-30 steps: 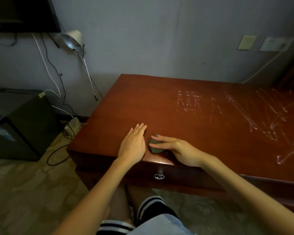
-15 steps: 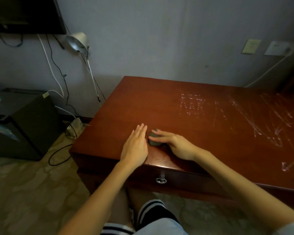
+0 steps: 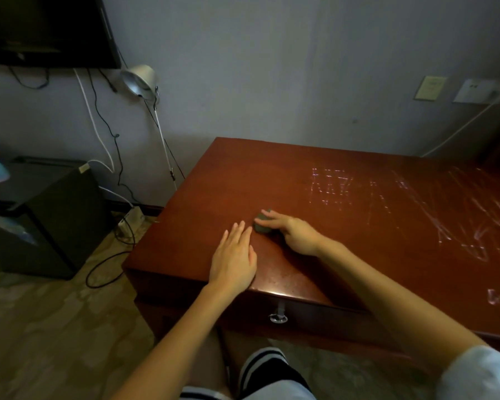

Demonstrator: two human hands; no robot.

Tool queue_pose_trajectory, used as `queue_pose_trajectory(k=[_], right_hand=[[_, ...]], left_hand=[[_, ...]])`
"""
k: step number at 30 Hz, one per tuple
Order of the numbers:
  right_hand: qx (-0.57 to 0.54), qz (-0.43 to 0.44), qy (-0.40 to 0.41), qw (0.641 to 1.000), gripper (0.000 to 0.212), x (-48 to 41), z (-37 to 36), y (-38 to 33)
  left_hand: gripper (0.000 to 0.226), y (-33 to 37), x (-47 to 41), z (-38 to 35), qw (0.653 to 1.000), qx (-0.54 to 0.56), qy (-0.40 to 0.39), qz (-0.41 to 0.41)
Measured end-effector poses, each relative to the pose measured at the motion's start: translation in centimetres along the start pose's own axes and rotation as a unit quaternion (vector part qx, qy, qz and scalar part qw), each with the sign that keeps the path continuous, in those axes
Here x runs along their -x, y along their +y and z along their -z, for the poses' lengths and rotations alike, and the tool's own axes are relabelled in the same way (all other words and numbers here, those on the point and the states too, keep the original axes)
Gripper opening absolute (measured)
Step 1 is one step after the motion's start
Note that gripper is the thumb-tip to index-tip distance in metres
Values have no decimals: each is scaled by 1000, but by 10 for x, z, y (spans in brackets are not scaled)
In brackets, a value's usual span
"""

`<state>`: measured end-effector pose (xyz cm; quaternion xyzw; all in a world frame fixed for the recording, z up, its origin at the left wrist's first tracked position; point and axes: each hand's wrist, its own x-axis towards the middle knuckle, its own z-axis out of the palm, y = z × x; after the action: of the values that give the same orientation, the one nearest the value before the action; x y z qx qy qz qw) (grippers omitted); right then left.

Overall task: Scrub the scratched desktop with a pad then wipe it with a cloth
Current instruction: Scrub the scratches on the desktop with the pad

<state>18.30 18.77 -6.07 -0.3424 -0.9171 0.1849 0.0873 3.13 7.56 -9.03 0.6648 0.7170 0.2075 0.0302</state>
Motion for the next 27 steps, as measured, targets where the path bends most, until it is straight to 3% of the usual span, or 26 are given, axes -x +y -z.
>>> queue_pose_trajectory(k=[3, 10, 14, 20, 27], right_hand=[[-22, 55, -33, 998, 80, 34, -2, 4], [17, -53, -3, 998, 85, 19, 35, 55], [8, -17, -2, 1000, 72, -31, 19, 34], [-26, 57, -41, 997, 82, -8, 13, 44], [-1, -28, -11, 1000, 87, -61, 45, 90]], left_hand=[[52, -2, -1, 0, 1000, 8, 0, -3], [45, -4, -14, 10, 999, 7, 43, 2], [45, -12, -40, 13, 999, 3, 46, 14], [50, -26, -83, 5, 999, 11, 6, 53], [52, -30, -120, -2, 999, -6, 16, 42]])
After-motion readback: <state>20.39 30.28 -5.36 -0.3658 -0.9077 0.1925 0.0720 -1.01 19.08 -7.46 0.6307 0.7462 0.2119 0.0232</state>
